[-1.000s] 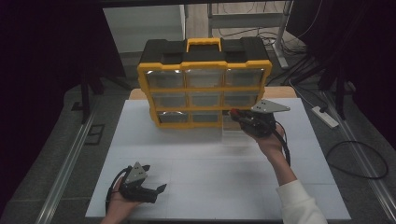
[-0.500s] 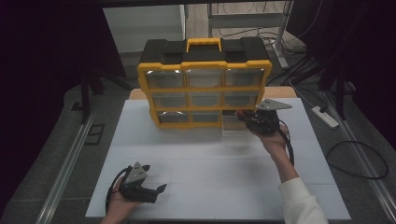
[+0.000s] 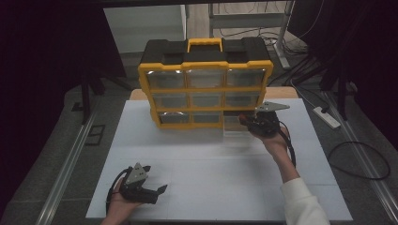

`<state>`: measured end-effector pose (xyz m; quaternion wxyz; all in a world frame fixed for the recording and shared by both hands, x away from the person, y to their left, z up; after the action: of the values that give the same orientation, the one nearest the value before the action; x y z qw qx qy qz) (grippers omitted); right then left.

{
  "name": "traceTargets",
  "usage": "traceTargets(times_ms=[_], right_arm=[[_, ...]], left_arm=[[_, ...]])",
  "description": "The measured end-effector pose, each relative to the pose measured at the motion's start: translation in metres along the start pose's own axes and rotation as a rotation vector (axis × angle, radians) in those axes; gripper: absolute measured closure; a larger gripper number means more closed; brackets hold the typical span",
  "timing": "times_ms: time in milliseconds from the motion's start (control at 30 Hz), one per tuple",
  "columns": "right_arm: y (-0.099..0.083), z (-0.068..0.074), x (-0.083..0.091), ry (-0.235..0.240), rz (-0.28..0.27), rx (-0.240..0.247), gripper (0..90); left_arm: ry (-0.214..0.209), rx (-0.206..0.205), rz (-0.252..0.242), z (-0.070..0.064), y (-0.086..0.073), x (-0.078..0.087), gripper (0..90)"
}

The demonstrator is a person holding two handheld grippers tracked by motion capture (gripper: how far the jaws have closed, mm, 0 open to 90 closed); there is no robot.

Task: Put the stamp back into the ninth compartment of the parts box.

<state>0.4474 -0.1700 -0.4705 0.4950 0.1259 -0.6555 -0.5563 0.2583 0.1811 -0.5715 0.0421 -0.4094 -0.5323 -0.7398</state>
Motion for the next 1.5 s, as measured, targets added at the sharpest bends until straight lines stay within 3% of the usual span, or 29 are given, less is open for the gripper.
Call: traceTargets(times_ms=[300,400,433,500,600,700,1167,1500], right_arm=[[-0.002,0.000,-0.001,0.004,0.012,-0.002,73.7],[-0.001,0.001,-0.001,0.008,0.001,-0.002,55.2],[-0.001,0.001,-0.001,0.008,0.001,-0.002,55.2],[0.001,0.002,-0.001,0.010,-0.012,-0.007,43.3],[0.004,0.005,0.000,0.020,-0.047,-0.009,33.3],[0.006,0.008,0.001,0.020,-0.062,-0.004,28.8],[0.012,0.019,0.006,0.058,-0.108,0.029,25.0],[0.007,0.030,0.018,0.043,-0.108,0.055,24.4]], left_arm=[[-0.002,-0.002,0.001,0.000,0.000,0.000,5.4],[-0.001,-0.003,0.002,0.000,0.000,0.000,5.4],[-0.001,-0.003,0.002,0.000,0.000,0.000,5.4],[-0.001,-0.003,0.003,0.000,0.000,0.000,5.4],[-0.001,-0.003,0.002,0.000,0.000,0.000,5.4],[-0.001,0.000,0.001,0.000,0.000,0.000,5.4],[0.000,0.006,-0.003,0.002,0.000,0.000,5.4],[0.000,0.005,-0.008,0.002,0.001,0.000,5.4]])
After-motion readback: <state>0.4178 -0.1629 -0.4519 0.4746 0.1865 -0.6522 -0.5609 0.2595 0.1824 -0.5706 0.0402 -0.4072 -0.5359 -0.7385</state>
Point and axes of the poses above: each handheld gripper's, and its own axes: x roughly backward along the jaws, y roughly out of its top, z roughly to its left, the point moved 6 cm from there along -x, roughly forward along the jaws, and after that the axes turned 11 degrees about y, right-handed, at the moved point
